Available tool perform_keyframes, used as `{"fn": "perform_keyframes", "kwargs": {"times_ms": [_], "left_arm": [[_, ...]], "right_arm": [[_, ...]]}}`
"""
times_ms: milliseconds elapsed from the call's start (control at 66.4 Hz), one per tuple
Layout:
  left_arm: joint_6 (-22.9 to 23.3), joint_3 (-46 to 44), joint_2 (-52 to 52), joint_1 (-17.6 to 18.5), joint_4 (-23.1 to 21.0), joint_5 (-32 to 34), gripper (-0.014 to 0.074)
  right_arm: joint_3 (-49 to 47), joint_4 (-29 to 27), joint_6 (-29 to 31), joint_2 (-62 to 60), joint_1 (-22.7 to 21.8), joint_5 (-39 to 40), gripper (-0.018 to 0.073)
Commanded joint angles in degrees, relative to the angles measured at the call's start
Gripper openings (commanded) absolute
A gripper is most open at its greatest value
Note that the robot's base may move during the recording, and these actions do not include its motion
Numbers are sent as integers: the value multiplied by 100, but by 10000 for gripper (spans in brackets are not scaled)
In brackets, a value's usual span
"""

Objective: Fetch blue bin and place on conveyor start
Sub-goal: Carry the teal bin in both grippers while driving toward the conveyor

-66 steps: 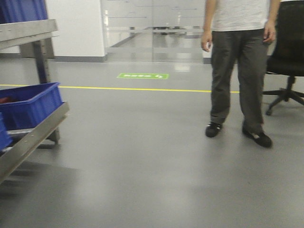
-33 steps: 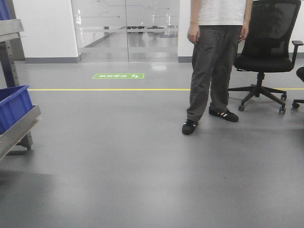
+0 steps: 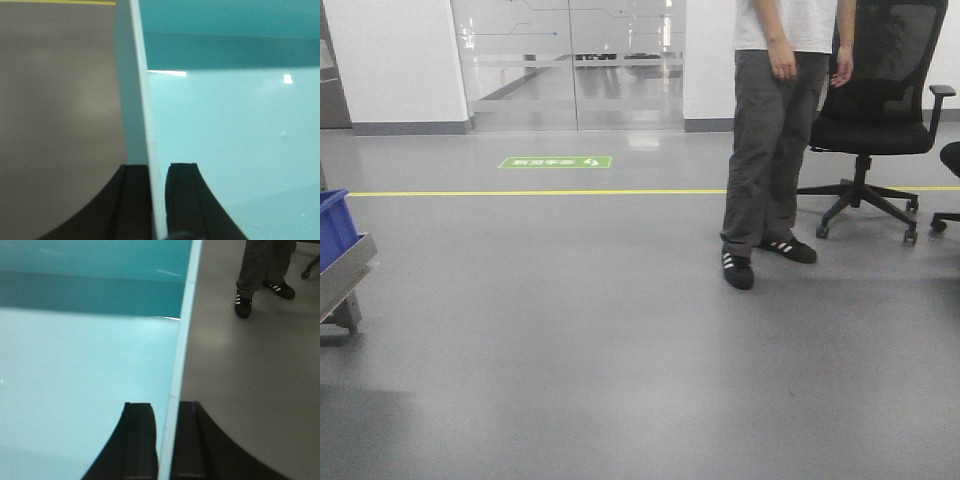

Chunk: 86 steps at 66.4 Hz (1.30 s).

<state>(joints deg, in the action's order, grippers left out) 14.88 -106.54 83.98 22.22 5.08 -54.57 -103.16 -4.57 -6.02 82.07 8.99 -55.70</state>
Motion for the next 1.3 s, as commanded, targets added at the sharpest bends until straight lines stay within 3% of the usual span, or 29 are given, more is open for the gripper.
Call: {"fn": "perform_keyframes", "kwargs": {"times_ms": [0, 1281], "left_arm": [[-71, -53, -83, 37, -61, 337, -111], [-71, -53, -83, 37, -39, 337, -111]], "right_arm": [[-30, 79, 91, -45, -16, 218, -153], [-30, 79, 91, -45, -16, 261, -153]]}}
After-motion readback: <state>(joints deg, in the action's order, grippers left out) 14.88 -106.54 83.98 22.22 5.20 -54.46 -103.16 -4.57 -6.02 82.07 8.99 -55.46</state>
